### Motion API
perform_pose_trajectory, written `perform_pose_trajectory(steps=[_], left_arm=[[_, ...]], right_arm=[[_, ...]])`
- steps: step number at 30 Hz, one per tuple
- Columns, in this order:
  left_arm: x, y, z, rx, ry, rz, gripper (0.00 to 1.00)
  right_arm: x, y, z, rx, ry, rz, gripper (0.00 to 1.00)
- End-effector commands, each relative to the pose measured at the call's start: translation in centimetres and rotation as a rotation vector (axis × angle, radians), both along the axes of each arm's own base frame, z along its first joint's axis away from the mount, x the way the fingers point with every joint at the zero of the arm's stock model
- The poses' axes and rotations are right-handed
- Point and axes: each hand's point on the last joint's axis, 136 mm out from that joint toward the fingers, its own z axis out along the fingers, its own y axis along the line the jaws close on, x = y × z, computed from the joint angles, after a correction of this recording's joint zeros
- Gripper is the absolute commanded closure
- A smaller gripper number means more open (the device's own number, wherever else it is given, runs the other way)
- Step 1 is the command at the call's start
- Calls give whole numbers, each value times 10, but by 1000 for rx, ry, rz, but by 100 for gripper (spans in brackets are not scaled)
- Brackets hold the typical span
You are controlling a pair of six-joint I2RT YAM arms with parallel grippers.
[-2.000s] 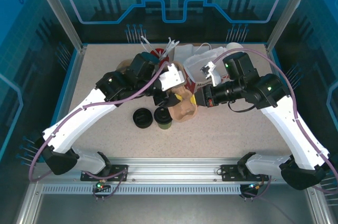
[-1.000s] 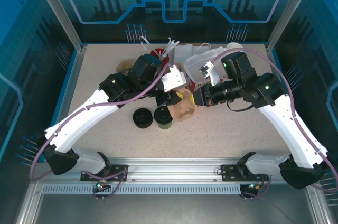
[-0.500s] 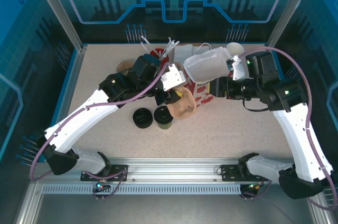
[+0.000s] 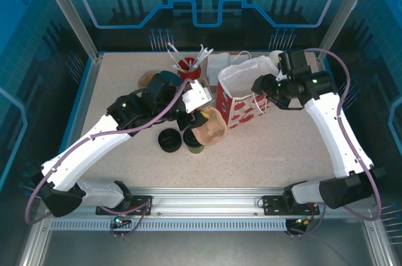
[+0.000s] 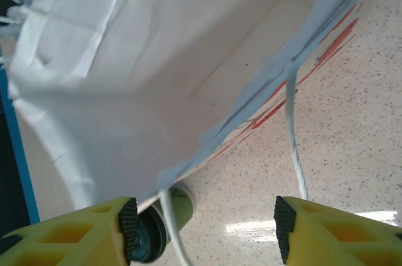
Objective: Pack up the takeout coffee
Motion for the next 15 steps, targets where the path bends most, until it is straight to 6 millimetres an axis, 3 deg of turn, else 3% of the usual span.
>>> perform_pose_trajectory(steps=[1,11,14,15], left_arm=[[0,6,11,-39,-21,29,55],[-1,3,17,-59,-17,22,56],[-3,3,20,-63,-9,16,56],[-4,3,21,-62,-6,14,56]], right_arm=[[14,-11,5,5,-11,-120,40],[28,0,-23,9,70,-87,44],[31,5,-23,10,67,-41,54],[30,6,-22,5,65,-26,61]])
